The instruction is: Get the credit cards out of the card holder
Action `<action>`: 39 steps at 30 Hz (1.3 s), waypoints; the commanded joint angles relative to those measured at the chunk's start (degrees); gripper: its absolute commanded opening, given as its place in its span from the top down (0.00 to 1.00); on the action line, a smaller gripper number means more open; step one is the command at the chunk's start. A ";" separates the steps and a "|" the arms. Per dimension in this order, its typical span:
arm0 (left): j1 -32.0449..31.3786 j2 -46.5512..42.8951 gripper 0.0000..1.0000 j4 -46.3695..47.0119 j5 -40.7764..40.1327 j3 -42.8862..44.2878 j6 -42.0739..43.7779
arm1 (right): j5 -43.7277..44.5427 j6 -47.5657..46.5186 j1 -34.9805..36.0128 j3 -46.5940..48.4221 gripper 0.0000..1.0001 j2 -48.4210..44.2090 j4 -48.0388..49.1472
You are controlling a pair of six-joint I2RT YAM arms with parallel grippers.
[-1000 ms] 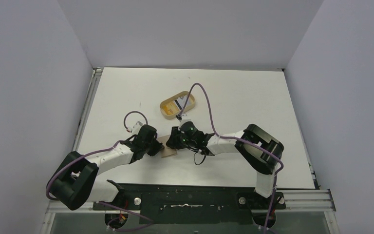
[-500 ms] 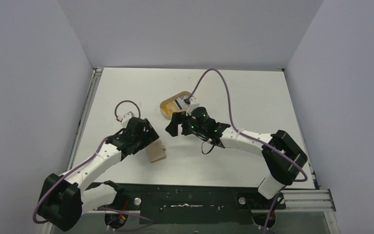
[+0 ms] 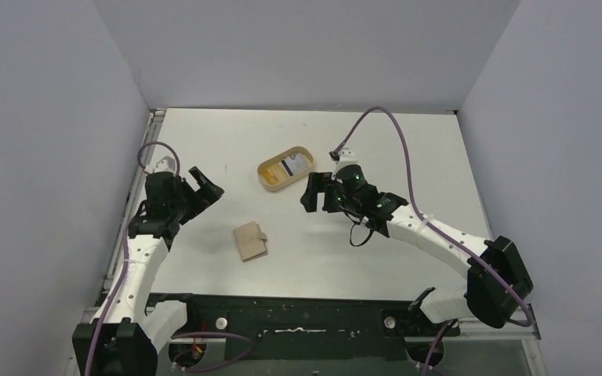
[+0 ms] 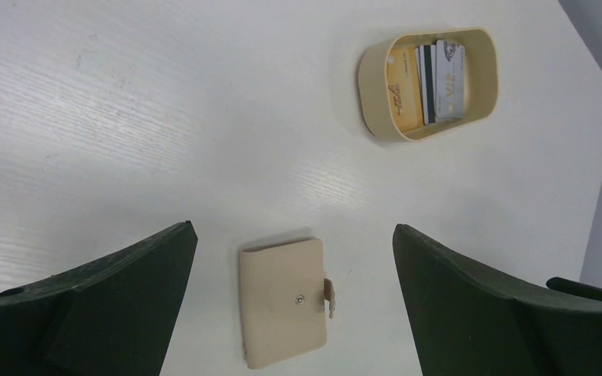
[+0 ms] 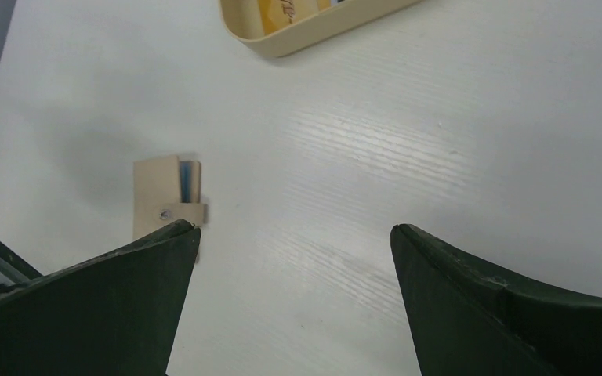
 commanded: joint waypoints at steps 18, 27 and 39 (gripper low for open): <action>5.71 -2.23 0.03 -3.48 10.64 11.87 15.85 | 4.58 -3.72 -3.32 -5.91 0.00 -12.04 -4.97; 5.80 -3.82 0.03 -3.14 11.19 12.31 15.12 | 5.56 -5.51 -3.68 -4.56 0.00 -13.15 -5.83; 5.97 -3.50 0.03 2.98 10.09 14.00 15.60 | 14.27 -7.36 -6.15 -2.55 0.00 -16.02 -5.75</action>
